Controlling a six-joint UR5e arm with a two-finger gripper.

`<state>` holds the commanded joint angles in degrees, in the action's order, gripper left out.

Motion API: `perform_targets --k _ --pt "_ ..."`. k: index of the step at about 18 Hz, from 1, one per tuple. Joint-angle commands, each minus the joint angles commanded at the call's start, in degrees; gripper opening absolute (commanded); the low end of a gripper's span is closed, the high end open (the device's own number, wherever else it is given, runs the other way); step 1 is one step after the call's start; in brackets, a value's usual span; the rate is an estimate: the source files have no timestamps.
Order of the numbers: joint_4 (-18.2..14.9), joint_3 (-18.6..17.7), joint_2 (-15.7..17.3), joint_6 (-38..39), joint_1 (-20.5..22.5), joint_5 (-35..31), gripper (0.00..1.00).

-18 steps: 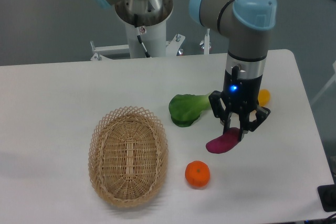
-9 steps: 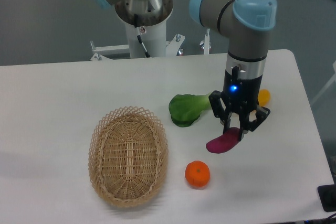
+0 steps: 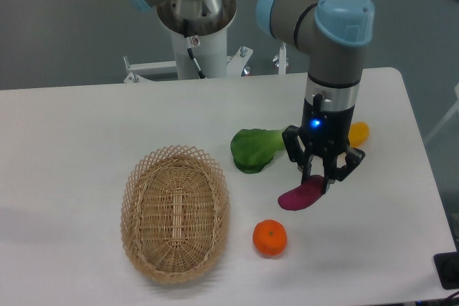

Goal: Place the sweet potato in the basket
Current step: 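Carry the held sweet potato over the wicker basket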

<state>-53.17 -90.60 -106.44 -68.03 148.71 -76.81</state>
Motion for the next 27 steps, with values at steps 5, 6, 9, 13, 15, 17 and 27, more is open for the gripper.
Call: perform_targets --k 5,6,9,13,15,17,27 --pt "-0.1 -2.1 1.7 0.1 -2.9 -2.4 0.24" --pt "-0.3 -2.4 2.1 0.3 -3.5 -2.7 0.24" --pt "0.4 -5.7 4.2 5.3 -7.0 -3.9 0.24" --pt "0.4 -9.4 6.7 8.8 -11.8 -7.6 0.24" --pt "0.3 -10.2 6.9 11.3 -14.0 -9.0 0.24" --pt "0.4 -12.0 7.3 12.9 -15.5 -10.6 0.24" --pt "0.7 -13.5 5.9 19.3 -20.0 -13.0 0.24"
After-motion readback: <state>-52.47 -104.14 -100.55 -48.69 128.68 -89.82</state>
